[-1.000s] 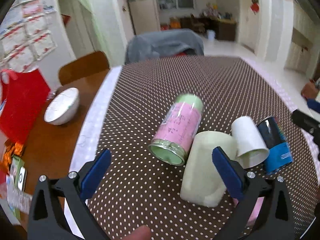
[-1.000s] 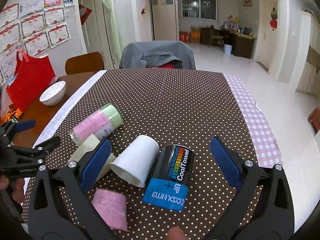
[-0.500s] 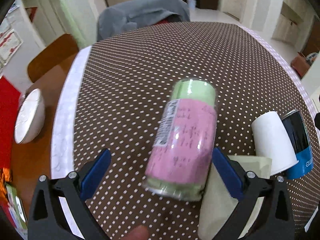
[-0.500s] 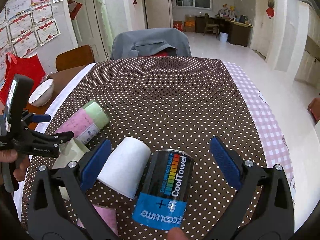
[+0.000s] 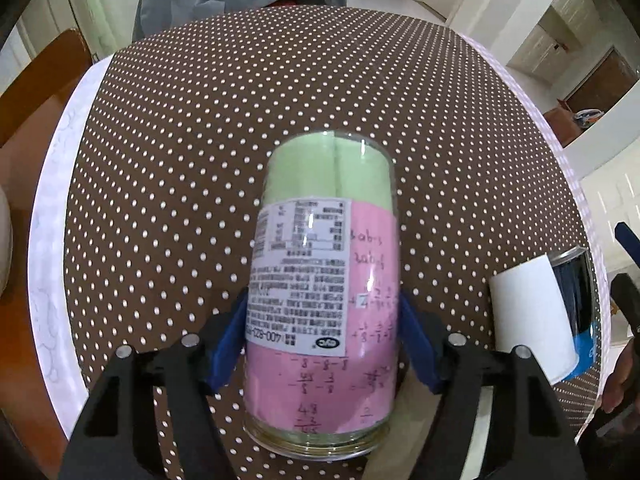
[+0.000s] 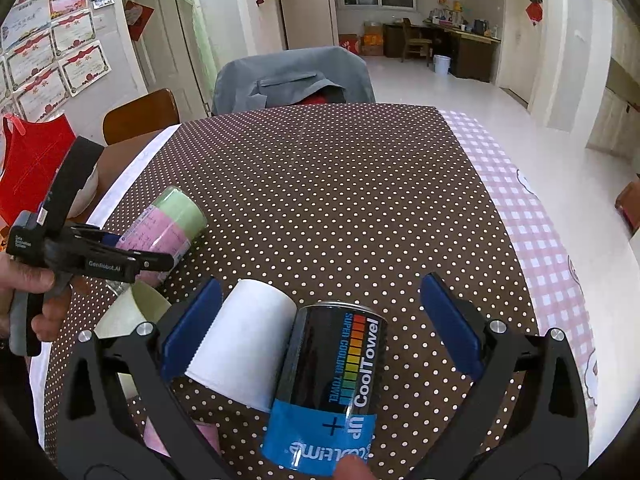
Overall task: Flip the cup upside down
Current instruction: 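Lift the container with the left tool and pull it back from the cups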
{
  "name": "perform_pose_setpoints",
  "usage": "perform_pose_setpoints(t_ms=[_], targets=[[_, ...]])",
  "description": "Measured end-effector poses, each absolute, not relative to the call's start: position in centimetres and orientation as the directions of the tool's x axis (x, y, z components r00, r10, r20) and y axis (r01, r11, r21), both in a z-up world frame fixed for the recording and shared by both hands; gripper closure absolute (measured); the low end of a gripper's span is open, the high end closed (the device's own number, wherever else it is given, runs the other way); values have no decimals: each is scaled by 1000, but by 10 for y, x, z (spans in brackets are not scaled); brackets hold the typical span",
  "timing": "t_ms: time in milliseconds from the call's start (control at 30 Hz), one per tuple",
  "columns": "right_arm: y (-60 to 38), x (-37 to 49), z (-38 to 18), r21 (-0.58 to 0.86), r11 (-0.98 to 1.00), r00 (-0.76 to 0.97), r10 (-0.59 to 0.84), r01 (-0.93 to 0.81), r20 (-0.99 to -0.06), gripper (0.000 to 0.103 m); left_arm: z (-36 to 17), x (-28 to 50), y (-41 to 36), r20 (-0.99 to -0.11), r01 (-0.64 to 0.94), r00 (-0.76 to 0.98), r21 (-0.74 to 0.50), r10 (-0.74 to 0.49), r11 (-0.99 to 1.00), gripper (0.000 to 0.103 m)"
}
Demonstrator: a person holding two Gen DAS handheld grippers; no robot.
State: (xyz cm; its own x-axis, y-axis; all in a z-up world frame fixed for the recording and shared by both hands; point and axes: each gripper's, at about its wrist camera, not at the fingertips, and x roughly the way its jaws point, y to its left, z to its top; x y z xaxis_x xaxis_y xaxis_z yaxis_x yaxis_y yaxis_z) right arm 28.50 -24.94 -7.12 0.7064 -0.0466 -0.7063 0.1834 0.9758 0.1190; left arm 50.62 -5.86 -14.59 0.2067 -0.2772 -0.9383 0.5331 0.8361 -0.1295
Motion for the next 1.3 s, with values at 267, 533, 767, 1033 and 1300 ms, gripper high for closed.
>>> perform_pose_setpoints(t_ms=[267,533,767,1033,1300], targets=[[-253,274,-64,134,972,720,-47,192,-693,6,-133,507,-43,-915,472,290,-119,-281,873,35],[-249,253,-48,144,972,747,-42,183,-664,6,-87,474,-31,-876,438,384,-107,-294,892,35],[-244,219,-30,149,974,780,-42,171,-624,6,-39,409,-25,-821,454,461,-108,-337,884,35],[-238,168,-20,148,979,806,-29,143,-591,6,-13,329,-21,-767,465,523,-109,-372,879,35],[-236,128,-25,153,982,821,-1,107,-570,6,-22,260,-19,-748,459,530,-145,-401,877,35]])
